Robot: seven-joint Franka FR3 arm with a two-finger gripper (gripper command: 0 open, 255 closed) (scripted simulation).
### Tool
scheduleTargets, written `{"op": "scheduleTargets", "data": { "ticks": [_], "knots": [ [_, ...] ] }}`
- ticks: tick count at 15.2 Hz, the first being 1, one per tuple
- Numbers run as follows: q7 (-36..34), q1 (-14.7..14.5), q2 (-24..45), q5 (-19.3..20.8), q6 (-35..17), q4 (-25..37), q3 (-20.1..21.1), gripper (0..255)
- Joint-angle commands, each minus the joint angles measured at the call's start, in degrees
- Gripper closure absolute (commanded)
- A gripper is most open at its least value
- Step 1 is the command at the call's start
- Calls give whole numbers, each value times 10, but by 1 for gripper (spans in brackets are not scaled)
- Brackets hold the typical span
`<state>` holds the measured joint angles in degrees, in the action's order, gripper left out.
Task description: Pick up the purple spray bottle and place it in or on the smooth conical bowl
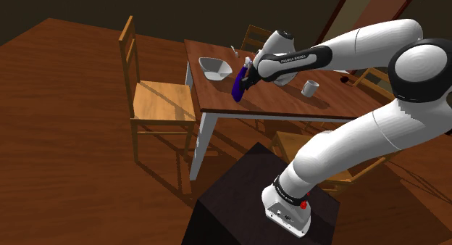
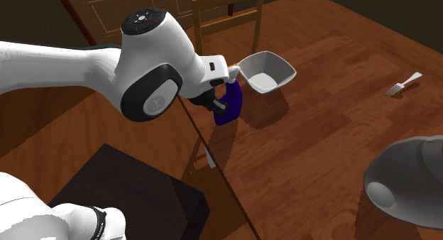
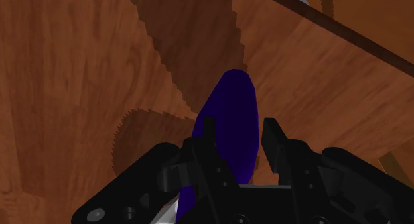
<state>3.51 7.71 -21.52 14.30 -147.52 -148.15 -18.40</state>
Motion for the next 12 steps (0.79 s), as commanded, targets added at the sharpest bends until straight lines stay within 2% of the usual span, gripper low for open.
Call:
{"op": "scheduleTargets", "data": {
  "ticks": [1,5,12],
  "knots": [
    [0,0,0,0,0,0,0,255],
    [0,0,0,0,0,0,0,255],
    [3,-2,-30,-5,62,32,7,255]
  ]
}}
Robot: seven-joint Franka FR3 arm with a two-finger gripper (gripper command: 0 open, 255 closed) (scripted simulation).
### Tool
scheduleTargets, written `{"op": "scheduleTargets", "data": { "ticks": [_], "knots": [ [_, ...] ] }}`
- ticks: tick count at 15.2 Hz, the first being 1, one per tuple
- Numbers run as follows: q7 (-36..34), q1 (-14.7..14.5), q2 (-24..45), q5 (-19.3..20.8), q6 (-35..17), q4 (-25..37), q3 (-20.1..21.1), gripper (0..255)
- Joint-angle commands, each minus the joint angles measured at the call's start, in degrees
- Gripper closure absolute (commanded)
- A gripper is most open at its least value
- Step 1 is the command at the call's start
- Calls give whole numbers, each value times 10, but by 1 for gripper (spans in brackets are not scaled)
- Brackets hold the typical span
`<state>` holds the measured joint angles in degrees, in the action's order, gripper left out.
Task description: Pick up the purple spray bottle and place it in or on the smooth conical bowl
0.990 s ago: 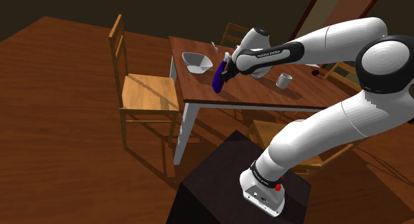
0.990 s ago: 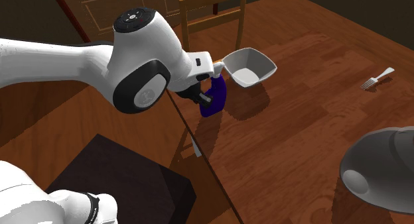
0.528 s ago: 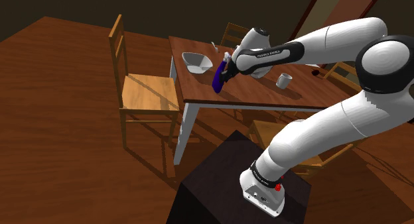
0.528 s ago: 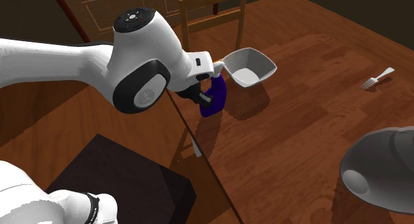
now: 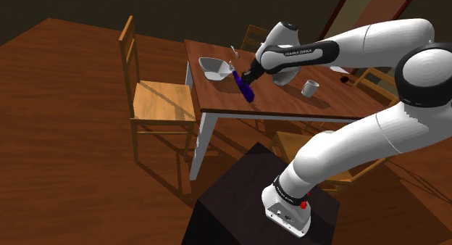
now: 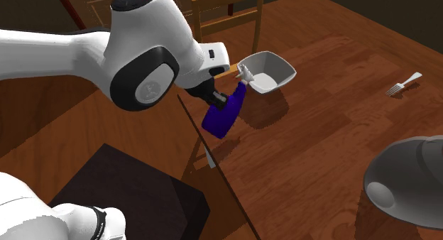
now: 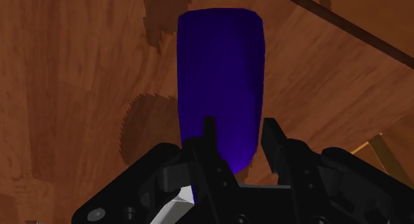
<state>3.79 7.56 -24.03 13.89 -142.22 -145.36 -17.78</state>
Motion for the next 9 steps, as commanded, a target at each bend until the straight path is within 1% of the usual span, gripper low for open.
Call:
{"op": "scheduleTargets", "data": {
  "ticks": [1,9],
  "knots": [
    [1,0,-8,-1,18,10,2,255],
    [6,-3,-31,-8,85,55,10,255]
  ]
}}
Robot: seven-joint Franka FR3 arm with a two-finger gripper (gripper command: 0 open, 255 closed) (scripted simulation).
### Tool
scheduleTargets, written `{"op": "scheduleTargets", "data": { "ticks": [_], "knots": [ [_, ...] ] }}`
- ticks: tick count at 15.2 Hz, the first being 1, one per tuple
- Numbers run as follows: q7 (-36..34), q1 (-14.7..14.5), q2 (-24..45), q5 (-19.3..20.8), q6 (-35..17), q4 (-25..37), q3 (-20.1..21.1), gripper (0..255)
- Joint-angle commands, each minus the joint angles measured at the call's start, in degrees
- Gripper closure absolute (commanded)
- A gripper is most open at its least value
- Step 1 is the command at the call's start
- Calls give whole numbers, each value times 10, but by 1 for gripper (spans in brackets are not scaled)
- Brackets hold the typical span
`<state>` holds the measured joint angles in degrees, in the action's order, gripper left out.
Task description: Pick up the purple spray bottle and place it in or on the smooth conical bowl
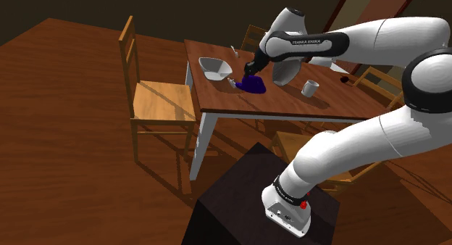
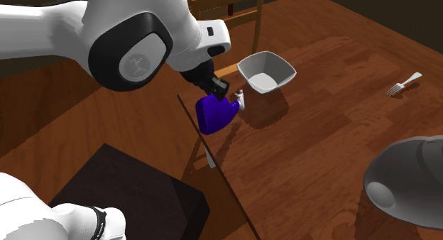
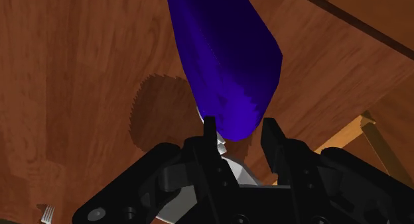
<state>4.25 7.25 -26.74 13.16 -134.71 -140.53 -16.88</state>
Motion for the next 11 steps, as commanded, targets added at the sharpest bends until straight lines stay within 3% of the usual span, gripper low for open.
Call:
{"op": "scheduleTargets", "data": {
  "ticks": [1,11],
  "knots": [
    [2,-1,-6,-2,19,13,2,255],
    [8,-5,-18,-11,98,80,10,255]
  ]
}}
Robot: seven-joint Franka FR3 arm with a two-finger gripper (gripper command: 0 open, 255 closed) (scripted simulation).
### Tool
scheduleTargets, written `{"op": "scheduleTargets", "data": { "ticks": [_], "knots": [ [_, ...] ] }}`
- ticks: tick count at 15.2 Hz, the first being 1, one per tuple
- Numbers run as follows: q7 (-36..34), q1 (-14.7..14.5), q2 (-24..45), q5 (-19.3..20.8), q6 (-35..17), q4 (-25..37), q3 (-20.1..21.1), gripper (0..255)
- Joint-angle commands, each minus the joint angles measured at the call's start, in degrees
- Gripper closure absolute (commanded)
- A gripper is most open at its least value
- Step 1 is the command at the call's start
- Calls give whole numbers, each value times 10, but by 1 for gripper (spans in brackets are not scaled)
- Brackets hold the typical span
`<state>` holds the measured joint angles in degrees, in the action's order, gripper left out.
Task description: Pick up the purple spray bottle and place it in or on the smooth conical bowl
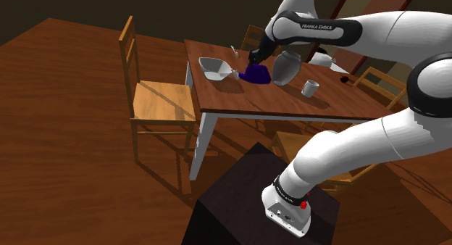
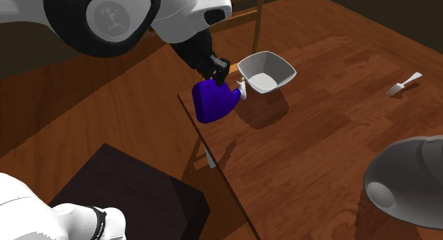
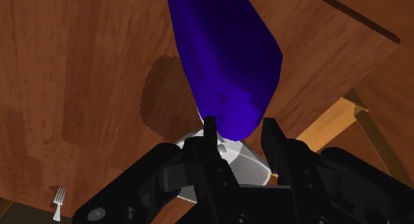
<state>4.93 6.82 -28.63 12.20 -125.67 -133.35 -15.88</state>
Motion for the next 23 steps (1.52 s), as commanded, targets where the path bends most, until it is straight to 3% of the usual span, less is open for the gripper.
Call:
{"op": "scheduleTargets", "data": {
  "ticks": [1,3,11,16,21,23],
  "knots": [
    [2,-1,0,-2,15,15,1,255],
    [3,-2,0,-4,28,27,2,255],
    [26,-29,191,-57,0,188,-22,255],
    [50,-31,313,-105,9,315,-31,255],
    [70,-14,447,-156,45,479,-29,255],
    [70,-14,447,-156,30,463,-28,255]
  ]
}}
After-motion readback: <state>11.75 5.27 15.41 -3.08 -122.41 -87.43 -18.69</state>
